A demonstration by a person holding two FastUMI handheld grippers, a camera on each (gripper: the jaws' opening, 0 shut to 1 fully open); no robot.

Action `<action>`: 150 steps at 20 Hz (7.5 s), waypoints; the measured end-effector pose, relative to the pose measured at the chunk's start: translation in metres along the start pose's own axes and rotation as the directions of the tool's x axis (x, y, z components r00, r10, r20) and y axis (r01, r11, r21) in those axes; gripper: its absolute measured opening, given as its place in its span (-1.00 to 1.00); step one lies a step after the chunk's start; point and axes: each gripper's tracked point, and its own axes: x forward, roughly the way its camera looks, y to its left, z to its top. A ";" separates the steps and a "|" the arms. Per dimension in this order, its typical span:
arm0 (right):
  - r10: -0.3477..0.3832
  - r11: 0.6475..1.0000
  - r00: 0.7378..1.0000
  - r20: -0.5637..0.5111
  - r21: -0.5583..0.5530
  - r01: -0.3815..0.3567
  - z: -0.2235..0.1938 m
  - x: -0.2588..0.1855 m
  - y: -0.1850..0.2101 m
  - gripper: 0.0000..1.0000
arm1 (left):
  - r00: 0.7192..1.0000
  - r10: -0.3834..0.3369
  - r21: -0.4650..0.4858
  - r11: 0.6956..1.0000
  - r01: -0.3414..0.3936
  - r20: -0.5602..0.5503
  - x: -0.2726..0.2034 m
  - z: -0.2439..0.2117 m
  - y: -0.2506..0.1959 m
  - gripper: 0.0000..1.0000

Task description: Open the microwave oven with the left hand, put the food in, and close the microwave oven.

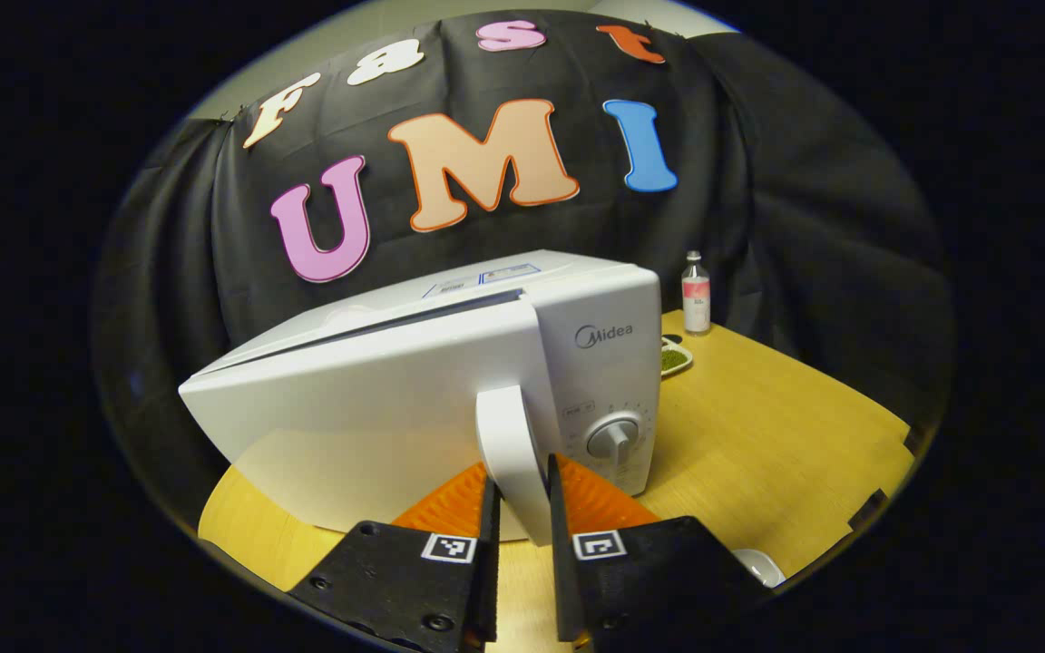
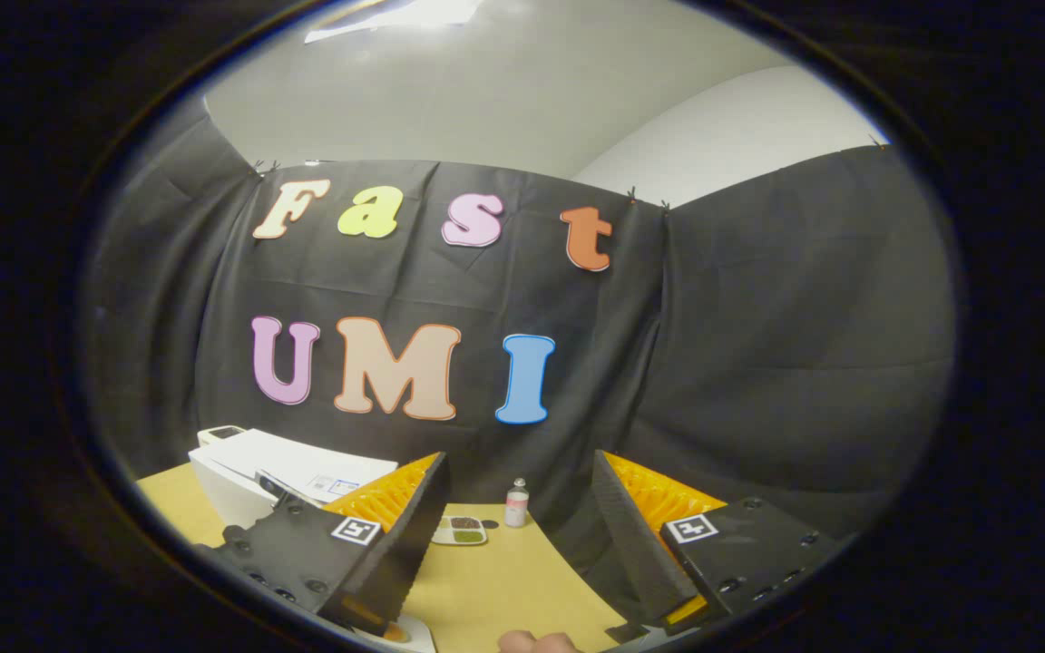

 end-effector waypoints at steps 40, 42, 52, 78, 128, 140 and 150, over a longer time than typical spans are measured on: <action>0.246 0.966 0.961 -0.125 0.116 -0.232 -0.048 -0.033 0.112 0.93 | 0.997 -0.076 -0.140 0.988 0.072 -0.025 -0.207 -0.098 0.100 -0.67; 0.261 0.962 0.957 -0.127 0.120 -0.246 -0.051 -0.034 0.125 0.93 | 0.998 -0.042 -0.146 0.989 0.034 -0.054 -0.217 -0.114 0.121 -0.64; 0.277 0.961 0.952 -0.130 0.055 -0.272 -0.073 -0.047 0.155 0.94 | 0.986 0.077 -0.323 0.939 -0.121 -0.147 -0.257 -0.168 0.236 -0.83; 0.357 0.898 0.636 -0.685 0.063 -0.436 -0.414 -0.081 0.202 0.98 | 0.980 0.031 -0.285 0.955 -0.087 -0.195 -0.257 -0.173 0.238 -0.37; 0.571 0.817 0.482 -0.665 0.516 -0.256 -0.381 -0.066 0.318 0.21 | 0.978 0.186 -0.120 0.978 -0.174 0.100 -0.322 0.011 0.267 0.82; 0.626 0.529 0.633 -0.455 0.845 0.085 -0.353 0.018 0.458 0.31 | 0.987 0.080 -0.264 0.964 -0.040 0.142 -0.321 0.046 0.207 0.87; 0.457 0.439 0.733 -0.504 0.844 0.307 -0.383 0.095 0.496 0.31 | 0.993 0.061 -0.240 0.970 -0.035 0.102 -0.320 0.048 0.212 0.89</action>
